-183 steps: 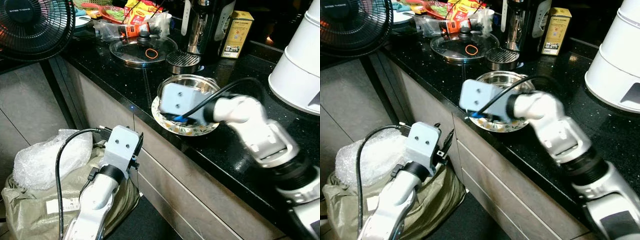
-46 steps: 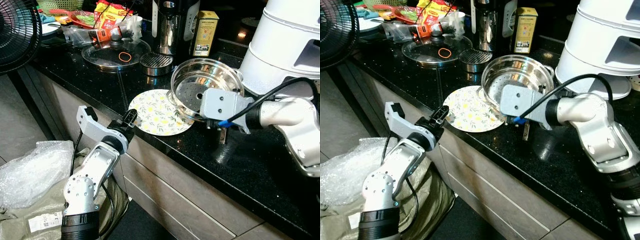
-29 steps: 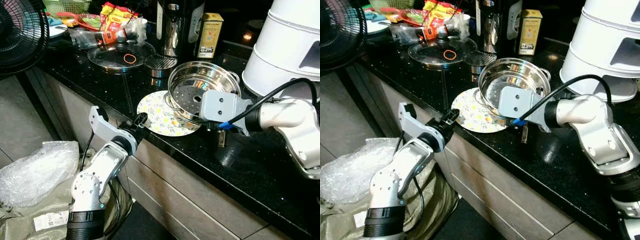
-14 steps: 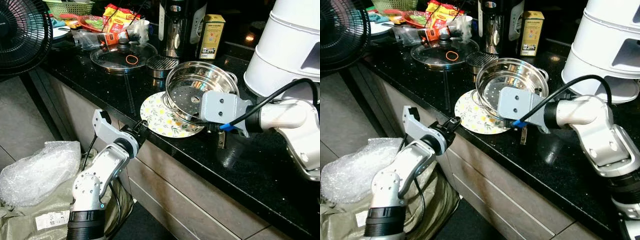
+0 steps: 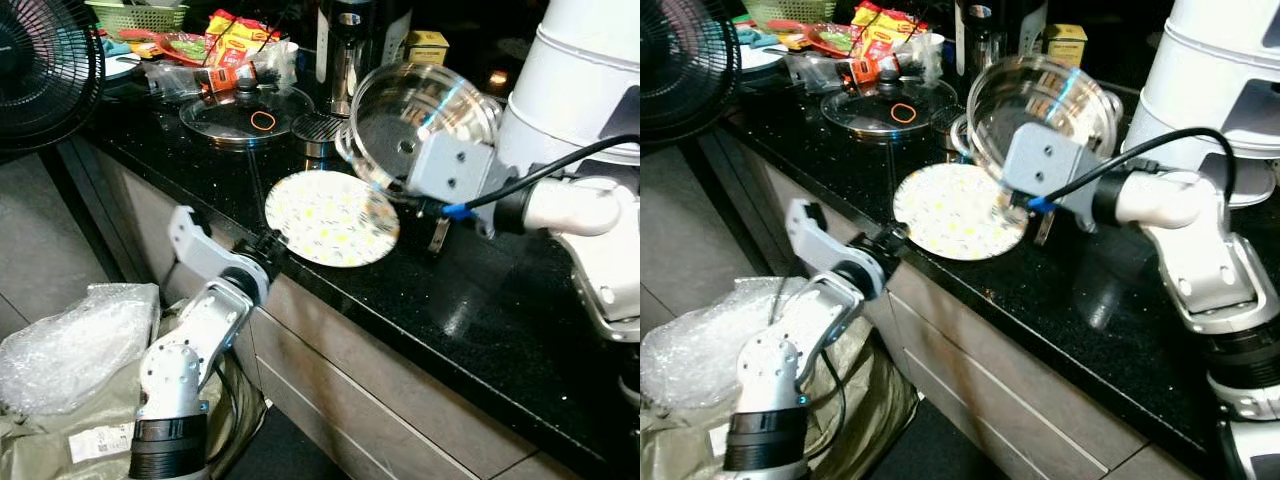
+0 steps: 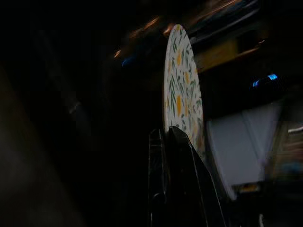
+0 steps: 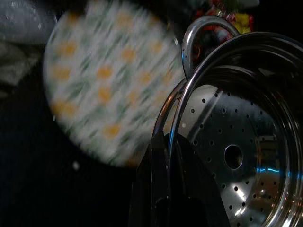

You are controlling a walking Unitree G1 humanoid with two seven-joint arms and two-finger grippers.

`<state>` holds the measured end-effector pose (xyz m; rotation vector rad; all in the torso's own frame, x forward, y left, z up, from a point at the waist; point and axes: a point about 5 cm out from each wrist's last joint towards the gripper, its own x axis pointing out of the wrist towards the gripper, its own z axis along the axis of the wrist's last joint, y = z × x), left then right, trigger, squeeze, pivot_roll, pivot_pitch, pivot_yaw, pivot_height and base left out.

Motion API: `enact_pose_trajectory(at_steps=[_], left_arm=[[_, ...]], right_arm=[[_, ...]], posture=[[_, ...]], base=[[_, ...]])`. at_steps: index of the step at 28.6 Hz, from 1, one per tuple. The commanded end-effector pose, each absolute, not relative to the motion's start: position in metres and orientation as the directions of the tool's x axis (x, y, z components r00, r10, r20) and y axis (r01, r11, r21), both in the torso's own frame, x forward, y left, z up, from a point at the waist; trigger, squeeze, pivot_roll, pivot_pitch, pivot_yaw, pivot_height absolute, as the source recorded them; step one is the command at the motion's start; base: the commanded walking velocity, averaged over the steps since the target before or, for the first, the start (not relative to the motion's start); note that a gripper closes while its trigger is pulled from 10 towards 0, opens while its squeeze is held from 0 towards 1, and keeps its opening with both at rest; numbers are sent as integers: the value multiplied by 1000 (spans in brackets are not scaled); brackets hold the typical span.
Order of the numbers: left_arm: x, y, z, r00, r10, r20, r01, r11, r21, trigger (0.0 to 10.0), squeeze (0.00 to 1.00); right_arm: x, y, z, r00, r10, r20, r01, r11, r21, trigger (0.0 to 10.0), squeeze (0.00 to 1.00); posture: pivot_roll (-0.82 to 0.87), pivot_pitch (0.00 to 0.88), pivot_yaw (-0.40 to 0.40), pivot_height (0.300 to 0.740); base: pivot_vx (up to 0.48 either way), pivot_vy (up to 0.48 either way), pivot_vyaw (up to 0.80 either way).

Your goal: Kitchen organization

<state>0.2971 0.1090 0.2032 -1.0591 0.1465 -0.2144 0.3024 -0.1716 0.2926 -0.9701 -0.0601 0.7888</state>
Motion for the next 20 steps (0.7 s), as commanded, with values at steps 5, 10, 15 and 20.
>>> enact_pose_trajectory(at_steps=[5,10,15,20], left_arm=[[291,107,229,953,-254,166,265,435,-860,0,0],[288,111,235,949,-232,214,300,450,-841,0,0],[287,121,231,960,-177,217,277,480,-832,0,0],[285,131,232,959,-136,249,283,506,-815,0,0]], right_arm=[[297,-195,288,756,553,-351,-574,302,-761,10000,0],[305,-223,283,839,408,-360,-512,370,-775,10000,0],[308,-236,282,870,341,-357,-481,420,-770,10000,0],[307,-240,278,870,328,-367,-486,458,-744,10000,0]], posture=[[-4,21,0,740],[-6,23,-5,740],[-6,27,-11,740],[-4,29,-16,740]], base=[[0,0,0],[0,0,0],[0,0,0],[0,0,0]])
